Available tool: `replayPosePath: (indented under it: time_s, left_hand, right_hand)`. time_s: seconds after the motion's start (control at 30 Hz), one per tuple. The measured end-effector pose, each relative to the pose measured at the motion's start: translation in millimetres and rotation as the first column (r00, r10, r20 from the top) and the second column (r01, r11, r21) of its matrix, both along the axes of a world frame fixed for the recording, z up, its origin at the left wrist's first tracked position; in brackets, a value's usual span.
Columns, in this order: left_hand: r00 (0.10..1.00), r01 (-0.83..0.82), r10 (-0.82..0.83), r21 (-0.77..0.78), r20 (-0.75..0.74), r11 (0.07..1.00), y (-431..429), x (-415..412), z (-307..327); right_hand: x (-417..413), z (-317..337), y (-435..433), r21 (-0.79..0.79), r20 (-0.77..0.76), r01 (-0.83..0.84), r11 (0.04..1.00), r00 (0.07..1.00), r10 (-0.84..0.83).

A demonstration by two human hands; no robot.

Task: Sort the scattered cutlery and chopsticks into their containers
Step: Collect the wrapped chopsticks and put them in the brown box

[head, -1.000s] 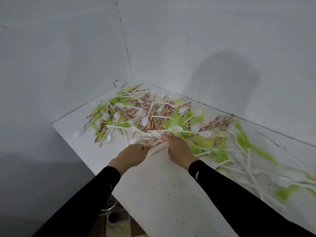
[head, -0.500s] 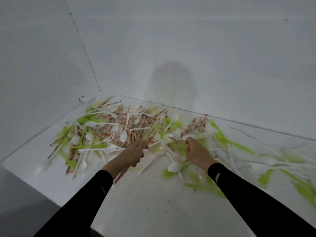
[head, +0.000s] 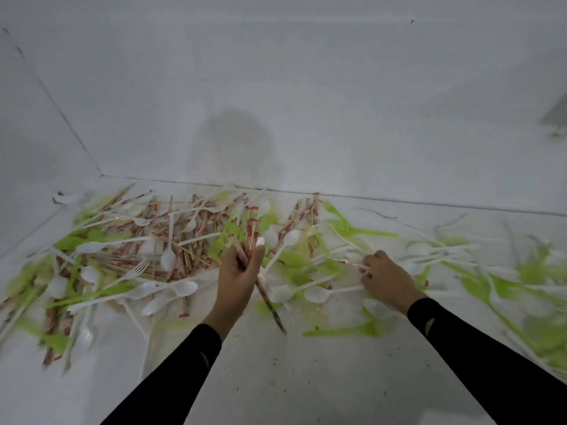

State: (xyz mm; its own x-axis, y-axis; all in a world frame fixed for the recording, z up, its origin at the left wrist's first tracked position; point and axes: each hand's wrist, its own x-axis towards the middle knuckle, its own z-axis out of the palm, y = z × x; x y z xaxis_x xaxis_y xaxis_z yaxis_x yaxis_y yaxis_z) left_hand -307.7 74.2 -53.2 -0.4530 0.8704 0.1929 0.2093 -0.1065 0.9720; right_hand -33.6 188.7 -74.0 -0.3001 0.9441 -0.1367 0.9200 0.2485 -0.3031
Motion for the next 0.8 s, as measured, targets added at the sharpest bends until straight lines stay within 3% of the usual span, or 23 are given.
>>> replayPosePath:
  time_s: [0.1,0.17,0.3,0.4,0.6,0.7,0.8]
  left_hand:
    - [0.994,-0.009,-0.003,-0.11,-0.109,0.994,2,-2,-17]
    - [0.998,-0.007,-0.002,-0.13,-0.066,0.991,7,-4,-16]
    - [0.99,-0.002,0.017,-0.107,0.141,0.994,34,-12,10]
    - [0.985,0.055,-0.034,-0.119,0.17,0.991,59,-22,30]
    - [0.993,0.119,-0.107,-0.278,0.057,0.953,104,-36,45]
    - [0.975,0.137,-0.189,-0.36,-0.114,0.923,126,-33,40]
    - [0.918,0.164,-0.301,-0.445,-0.258,0.88,147,-30,26]
  right_hand:
    - [-9,9,8,0.038,-0.072,0.081,0.996,0.994,-0.078]
    - [-23,16,15,0.051,-0.115,0.092,0.994,0.99,-0.085]
    - [-57,22,27,0.047,-0.149,-0.091,0.995,0.984,0.097]
    - [-80,18,42,0.087,-0.07,-0.266,0.96,0.96,0.272]
    - [-106,24,78,0.169,0.294,-0.434,0.885,0.879,0.375]
    - [-101,20,91,0.096,0.306,-0.491,0.866,0.842,0.444]
    - [-83,13,93,0.126,0.232,-0.535,0.835,0.835,0.499]
